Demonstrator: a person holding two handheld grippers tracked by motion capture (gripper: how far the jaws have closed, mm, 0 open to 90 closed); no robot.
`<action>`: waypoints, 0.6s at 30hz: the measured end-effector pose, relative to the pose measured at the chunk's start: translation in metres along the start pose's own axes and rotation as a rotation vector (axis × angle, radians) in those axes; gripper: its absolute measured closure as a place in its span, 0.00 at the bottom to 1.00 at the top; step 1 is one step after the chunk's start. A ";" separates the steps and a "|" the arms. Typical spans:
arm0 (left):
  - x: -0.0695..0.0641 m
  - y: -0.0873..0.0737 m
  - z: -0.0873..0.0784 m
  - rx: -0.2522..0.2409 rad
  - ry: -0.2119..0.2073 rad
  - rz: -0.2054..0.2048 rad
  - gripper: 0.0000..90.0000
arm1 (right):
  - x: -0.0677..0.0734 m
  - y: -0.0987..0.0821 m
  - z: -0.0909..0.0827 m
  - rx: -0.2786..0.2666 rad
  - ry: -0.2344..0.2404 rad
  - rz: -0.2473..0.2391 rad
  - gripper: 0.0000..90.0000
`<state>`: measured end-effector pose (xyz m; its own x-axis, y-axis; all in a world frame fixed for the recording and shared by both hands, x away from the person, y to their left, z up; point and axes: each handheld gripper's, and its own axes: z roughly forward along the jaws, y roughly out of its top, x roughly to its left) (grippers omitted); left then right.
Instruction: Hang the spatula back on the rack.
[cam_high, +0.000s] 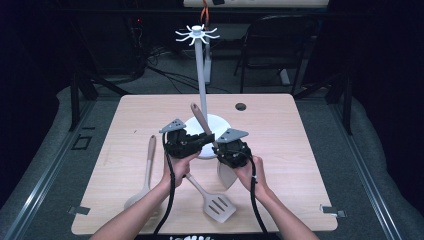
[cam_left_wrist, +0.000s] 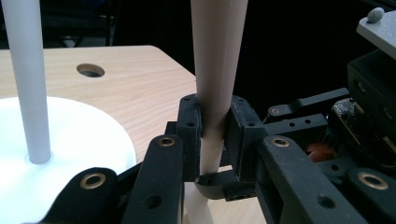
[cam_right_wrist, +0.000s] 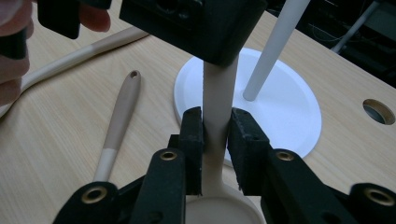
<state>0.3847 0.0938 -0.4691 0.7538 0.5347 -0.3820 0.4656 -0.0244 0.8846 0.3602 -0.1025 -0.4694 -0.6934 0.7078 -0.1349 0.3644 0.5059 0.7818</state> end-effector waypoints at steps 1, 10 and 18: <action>-0.001 0.001 0.000 0.005 0.003 0.008 0.85 | 0.000 0.000 -0.001 0.001 -0.001 0.000 0.81; 0.001 0.011 0.001 0.034 -0.005 0.050 0.86 | -0.011 -0.007 -0.008 -0.004 0.031 0.033 0.64; 0.007 0.020 0.004 0.055 -0.008 0.064 0.86 | -0.029 -0.022 -0.019 0.048 0.041 0.099 0.30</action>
<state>0.4015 0.0934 -0.4553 0.7865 0.5235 -0.3277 0.4410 -0.1045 0.8914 0.3601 -0.1436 -0.4714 -0.6772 0.7351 -0.0328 0.4610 0.4586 0.7597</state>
